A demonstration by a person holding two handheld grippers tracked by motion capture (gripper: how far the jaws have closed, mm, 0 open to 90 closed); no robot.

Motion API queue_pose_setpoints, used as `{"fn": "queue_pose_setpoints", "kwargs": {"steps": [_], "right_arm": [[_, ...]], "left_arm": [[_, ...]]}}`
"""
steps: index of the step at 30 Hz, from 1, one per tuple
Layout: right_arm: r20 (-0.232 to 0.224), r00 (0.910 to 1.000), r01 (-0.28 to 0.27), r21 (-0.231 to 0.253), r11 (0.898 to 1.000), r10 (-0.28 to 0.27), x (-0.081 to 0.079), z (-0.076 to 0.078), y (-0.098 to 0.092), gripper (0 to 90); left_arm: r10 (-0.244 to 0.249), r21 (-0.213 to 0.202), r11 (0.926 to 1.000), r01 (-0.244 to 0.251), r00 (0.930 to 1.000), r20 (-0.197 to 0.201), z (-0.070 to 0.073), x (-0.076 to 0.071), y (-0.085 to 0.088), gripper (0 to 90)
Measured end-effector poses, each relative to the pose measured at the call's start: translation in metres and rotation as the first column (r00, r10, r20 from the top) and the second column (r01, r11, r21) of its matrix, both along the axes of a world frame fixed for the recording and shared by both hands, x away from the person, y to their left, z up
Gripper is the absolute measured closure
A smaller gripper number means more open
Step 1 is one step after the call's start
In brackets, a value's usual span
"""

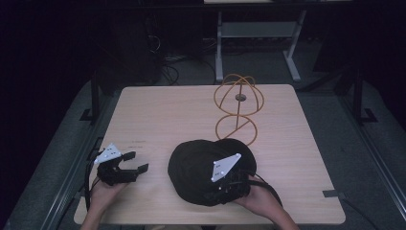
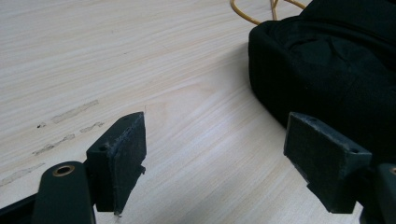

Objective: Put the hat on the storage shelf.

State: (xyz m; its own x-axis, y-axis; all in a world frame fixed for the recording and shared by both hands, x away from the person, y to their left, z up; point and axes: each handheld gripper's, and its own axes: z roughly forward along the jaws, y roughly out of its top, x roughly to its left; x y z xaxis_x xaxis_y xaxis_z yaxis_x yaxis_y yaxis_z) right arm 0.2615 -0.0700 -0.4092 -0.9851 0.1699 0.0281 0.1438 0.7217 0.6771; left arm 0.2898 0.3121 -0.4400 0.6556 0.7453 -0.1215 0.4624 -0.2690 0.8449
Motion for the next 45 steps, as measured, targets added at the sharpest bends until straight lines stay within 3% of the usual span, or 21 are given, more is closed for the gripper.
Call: {"fn": "queue_pose_setpoints", "kwargs": {"steps": [12, 20, 24, 30, 37, 45], "right_arm": [[-0.003, 0.9998, -0.018, -0.051, 0.999, 0.017, -0.001, -0.007, 0.015, 63.5], [-0.004, 1.0000, -0.003, -0.112, 0.994, 0.003, -0.004, -0.012, 0.023, 68.5], [-0.001, 0.9998, -0.021, -0.141, 0.990, 0.021, -0.005, -0.015, 0.026, 72.9], [0.003, 0.9995, -0.031, -0.152, 0.988, 0.032, -0.006, -0.013, 0.027, 79.5], [0.007, 0.9998, -0.019, -0.098, 0.995, 0.020, -0.003, -0.001, 0.020, 80.9], [0.028, 0.9995, 0.016, -0.005, 1.000, -0.016, 0.008, 0.031, 0.004, 80.8]], "left_arm": [[-0.001, 0.000, 1.0000, 0.001, 1.0000, 0.000, 0.000, 0.000, 0.000, 20.7], [0.000, 0.000, 1.0000, 0.000, 1.0000, 0.001, 0.000, 0.000, 0.000, 20.7], [-0.001, 0.001, 1.0000, 0.001, 1.0000, 0.001, 0.000, 0.000, 0.000, 20.7], [-0.003, 0.001, 1.0000, 0.003, 1.0000, 0.000, 0.000, 0.000, -0.001, 20.7], [-0.008, 0.010, 0.9999, 0.008, 1.0000, 0.002, 0.000, 0.000, -0.002, 20.8], [-0.029, -0.011, 0.9995, 0.029, 0.9996, -0.001, 0.001, -0.002, -0.007, 20.9]]}}
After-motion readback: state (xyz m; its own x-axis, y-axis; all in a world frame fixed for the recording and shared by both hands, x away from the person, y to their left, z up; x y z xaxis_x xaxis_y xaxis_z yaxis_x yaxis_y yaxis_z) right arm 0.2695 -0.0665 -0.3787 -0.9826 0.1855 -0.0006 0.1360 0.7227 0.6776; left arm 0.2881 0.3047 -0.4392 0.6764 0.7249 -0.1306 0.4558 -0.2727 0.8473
